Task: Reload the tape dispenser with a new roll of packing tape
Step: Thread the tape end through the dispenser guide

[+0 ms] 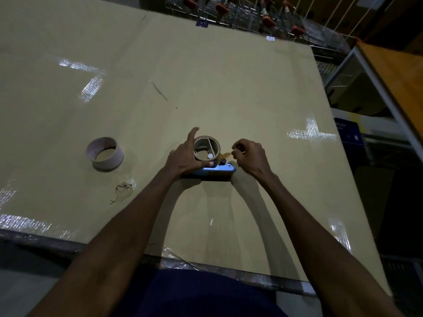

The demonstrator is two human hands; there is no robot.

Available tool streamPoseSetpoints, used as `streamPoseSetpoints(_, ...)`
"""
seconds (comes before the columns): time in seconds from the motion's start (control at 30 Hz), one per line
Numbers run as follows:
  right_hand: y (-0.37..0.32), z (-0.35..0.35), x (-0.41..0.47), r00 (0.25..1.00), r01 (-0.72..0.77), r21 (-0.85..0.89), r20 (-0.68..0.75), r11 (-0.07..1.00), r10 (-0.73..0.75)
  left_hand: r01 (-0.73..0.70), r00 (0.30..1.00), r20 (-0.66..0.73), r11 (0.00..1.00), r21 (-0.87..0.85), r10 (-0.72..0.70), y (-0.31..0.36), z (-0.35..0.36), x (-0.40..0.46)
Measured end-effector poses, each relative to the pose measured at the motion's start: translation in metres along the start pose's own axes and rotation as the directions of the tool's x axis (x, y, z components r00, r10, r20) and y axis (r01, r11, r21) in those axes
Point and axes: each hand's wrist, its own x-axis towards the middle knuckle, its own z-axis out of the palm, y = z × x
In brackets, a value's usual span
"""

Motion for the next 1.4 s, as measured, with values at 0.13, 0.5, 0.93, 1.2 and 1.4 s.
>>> streamPoseSetpoints(0.13,-0.003,-0.006,0.006,0.995,-0.073,0.11,0.078,0.991,0.065,-0.027,0.999,0.039,0.992,0.12,0.022,-0.002,0.0,0.004)
streamPoseSetpoints(0.5,-0.019,-0.004,0.019,0.906,-0.282,0.204,0.379,0.937,0.19,-0.049,0.999,0.003,0.995,0.083,0.049,-0.007,0.002,0.0)
streamPoseSetpoints(0.93,-0.009,0.004,0.018,0.929,0.02,0.017,0.37,1.0,-0.025,-0.075,0.997,0.012,0.997,0.035,0.075,-0.01,0.003,-0.001)
streamPoseSetpoints(1.2,-0.009,0.002,0.012,0.912,0.379,-0.271,0.272,0.885,-0.307,-0.155,0.988,-0.01,0.987,-0.042,0.155,-0.009,0.001,-0.008)
streamPoseSetpoints(1.4,-0.019,-0.001,0.015,0.935,0.3,-0.257,0.272,0.919,-0.229,-0.185,0.978,-0.105,0.983,-0.022,0.182,-0.006,-0.001,-0.01)
